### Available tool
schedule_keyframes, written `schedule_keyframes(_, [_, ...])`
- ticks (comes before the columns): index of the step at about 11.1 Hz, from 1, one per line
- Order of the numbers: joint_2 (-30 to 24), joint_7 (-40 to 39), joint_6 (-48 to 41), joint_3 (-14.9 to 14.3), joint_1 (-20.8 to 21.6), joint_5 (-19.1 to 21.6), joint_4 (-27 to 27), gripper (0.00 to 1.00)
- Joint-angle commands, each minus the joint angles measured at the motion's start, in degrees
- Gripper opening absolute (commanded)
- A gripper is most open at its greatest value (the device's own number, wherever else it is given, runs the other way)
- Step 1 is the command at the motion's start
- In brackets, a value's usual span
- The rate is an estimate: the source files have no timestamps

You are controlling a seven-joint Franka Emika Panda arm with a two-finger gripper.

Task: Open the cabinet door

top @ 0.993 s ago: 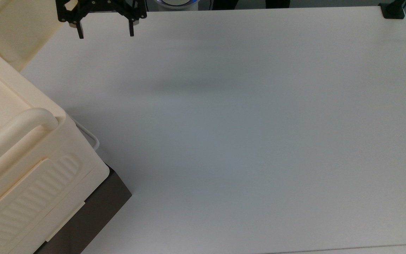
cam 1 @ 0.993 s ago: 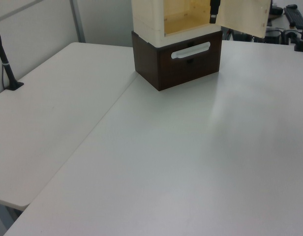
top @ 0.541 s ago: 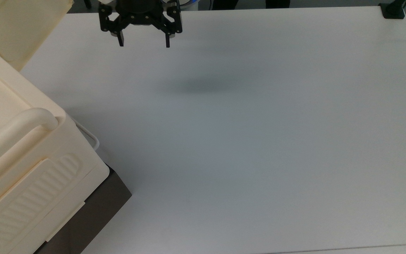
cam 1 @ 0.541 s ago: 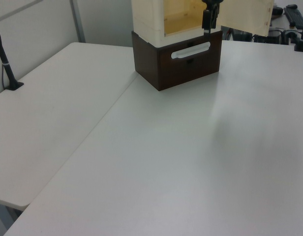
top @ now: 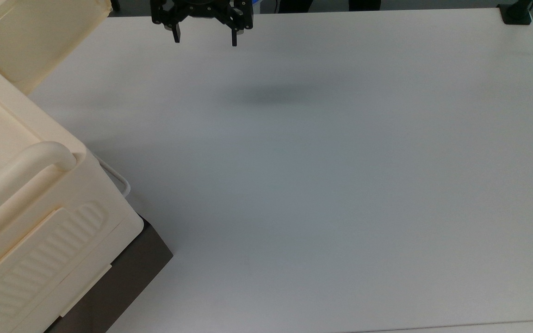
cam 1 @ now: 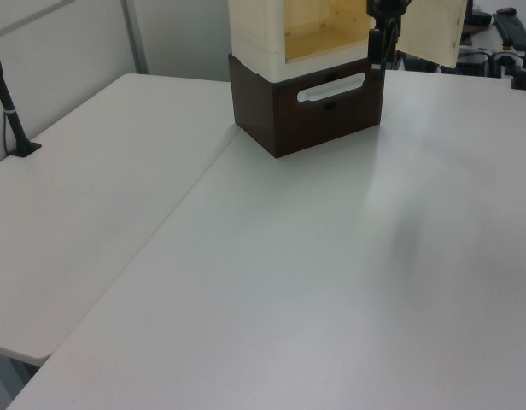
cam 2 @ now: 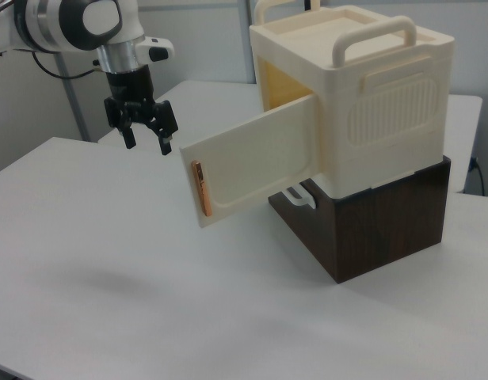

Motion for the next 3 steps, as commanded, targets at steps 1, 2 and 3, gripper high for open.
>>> schedule_keyframes(1, [-2.44,1.19,-0.55,2.77,-2.69,0.32,-2.92,1.0])
schedule_keyframes(2, [-2.18,1.27,-0.38,2.77,-2.6,0.23,-2.83,1.0])
schedule_keyframes(3, [-2.01,1.27,-0.2,2.77,-2.59,0.23,-2.66,1.0])
